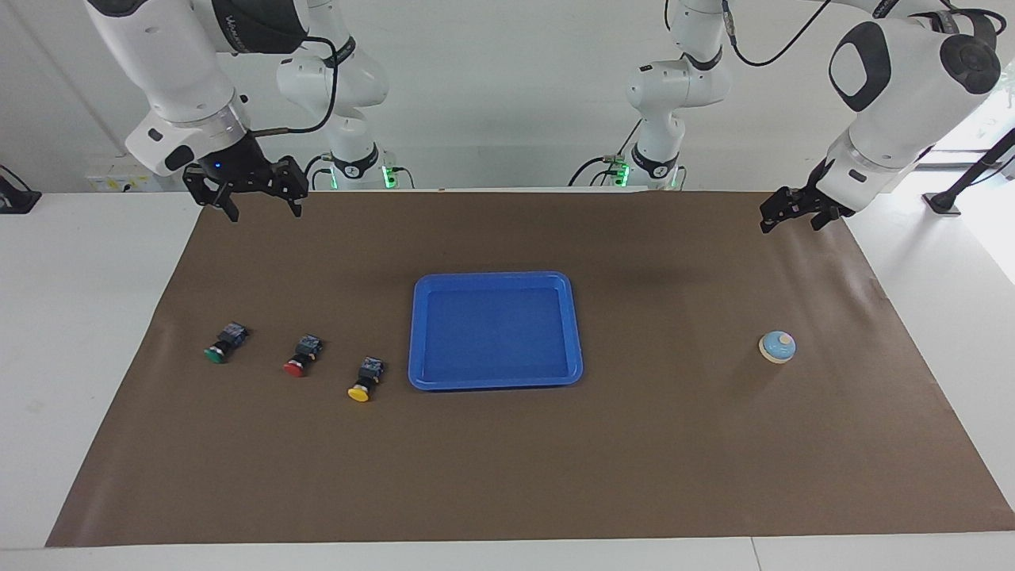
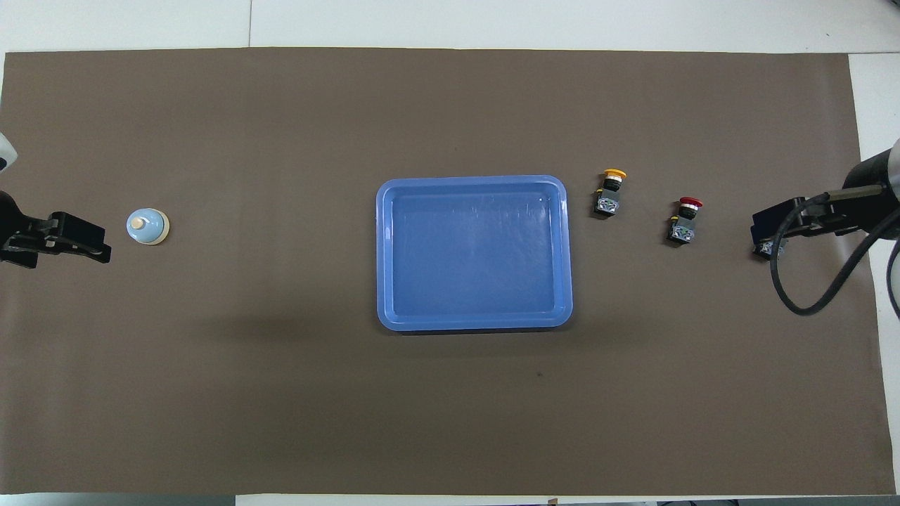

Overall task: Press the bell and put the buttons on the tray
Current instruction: 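Lift the left gripper off the bell and hold beside it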

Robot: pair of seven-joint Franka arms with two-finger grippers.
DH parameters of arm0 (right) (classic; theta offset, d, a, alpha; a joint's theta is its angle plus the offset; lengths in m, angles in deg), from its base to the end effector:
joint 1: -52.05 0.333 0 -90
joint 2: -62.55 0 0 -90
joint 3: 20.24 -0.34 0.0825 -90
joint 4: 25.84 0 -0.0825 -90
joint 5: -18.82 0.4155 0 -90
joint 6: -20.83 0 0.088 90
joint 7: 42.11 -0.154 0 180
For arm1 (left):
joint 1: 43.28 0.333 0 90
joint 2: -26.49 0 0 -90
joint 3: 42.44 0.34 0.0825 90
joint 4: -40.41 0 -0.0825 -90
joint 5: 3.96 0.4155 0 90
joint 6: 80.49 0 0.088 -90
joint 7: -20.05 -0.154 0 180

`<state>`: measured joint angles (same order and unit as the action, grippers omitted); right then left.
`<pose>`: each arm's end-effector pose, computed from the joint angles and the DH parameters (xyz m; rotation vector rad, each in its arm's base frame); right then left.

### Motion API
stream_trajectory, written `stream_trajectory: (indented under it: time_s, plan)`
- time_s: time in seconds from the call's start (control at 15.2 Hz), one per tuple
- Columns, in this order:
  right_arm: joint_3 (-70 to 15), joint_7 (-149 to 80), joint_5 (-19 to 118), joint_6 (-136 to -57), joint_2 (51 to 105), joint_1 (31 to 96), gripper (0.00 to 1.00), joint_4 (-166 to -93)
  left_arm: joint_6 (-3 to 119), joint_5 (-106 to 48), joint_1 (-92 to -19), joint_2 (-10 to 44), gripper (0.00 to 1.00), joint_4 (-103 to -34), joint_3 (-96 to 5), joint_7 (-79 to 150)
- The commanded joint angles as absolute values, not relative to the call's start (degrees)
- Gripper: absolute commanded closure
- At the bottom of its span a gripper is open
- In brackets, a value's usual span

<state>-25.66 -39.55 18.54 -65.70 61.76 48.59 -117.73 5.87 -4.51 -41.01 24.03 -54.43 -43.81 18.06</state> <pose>0.5700 0.0191 0.5881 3.1309 0.1233 -0.1252 0.5768 0.0077 0.5303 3.1118 -0.0292 -0.2975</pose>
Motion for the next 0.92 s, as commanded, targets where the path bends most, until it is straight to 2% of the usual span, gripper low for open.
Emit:
stream_trajectory:
  time_s: [0.0, 0.53, 0.66, 0.86]
  plan:
    - [-25.8, -38.4, 19.4, -65.6, 60.9, 47.9, 0.00, -118.6, -0.4, -2.0, -44.5, 19.6, 0.00, -44.7, -43.3, 18.3]
    - [-25.8, -38.1, 19.4, -65.7, 60.9, 47.5, 0.00, -118.8, 1.4, -0.9, -45.3, 21.7, 0.00, -48.8, -43.4, 17.9]
    - [-25.8, -38.9, 19.4, -67.7, 60.3, 48.3, 0.00, -120.2, 1.9, -0.9, -45.5, 22.6, 0.00, -51.0, -43.4, 17.8]
    - [-26.3, -43.3, 19.4, -75.7, 58.6, 49.8, 0.00, -126.8, 1.5, -0.9, -45.3, 23.5, 0.00, -52.1, -43.5, 17.8]
